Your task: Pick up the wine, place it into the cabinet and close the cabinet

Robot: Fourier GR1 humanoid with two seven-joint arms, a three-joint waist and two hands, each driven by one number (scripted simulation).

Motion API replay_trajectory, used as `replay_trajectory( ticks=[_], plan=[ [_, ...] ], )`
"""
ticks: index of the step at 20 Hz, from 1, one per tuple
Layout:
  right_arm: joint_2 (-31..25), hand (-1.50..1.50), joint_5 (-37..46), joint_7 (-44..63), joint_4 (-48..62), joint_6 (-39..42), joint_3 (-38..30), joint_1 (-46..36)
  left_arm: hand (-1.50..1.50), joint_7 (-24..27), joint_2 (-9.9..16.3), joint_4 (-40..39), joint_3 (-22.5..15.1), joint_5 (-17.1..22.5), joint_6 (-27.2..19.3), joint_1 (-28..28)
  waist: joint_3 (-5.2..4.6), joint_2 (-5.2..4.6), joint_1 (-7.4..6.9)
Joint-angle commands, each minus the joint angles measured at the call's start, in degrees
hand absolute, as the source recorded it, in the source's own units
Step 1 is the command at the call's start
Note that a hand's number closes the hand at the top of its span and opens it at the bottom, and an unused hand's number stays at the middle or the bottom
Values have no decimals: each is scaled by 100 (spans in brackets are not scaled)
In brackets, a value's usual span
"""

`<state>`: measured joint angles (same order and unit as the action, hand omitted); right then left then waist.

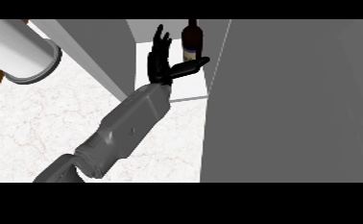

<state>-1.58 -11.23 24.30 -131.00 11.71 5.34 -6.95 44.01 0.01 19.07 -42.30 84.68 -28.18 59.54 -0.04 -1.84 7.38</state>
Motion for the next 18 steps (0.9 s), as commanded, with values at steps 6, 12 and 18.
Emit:
replay_trajectory(
  ticks=[6,12,18],
  plan=[
    [-18,-150,4,194,-8,-86,-10,-150,-150,335,-1,310,-337,72,-173,88,-4,31,-100],
    [88,-150,125,-187,-15,29,172,284,-150,703,-1,672,-440,278,-275,-37,4,54,-136],
    [8,-150,170,320,-69,-157,153,-105,-150,694,-1,1345,-812,475,-353,-240,0,109,-321]
  ],
)
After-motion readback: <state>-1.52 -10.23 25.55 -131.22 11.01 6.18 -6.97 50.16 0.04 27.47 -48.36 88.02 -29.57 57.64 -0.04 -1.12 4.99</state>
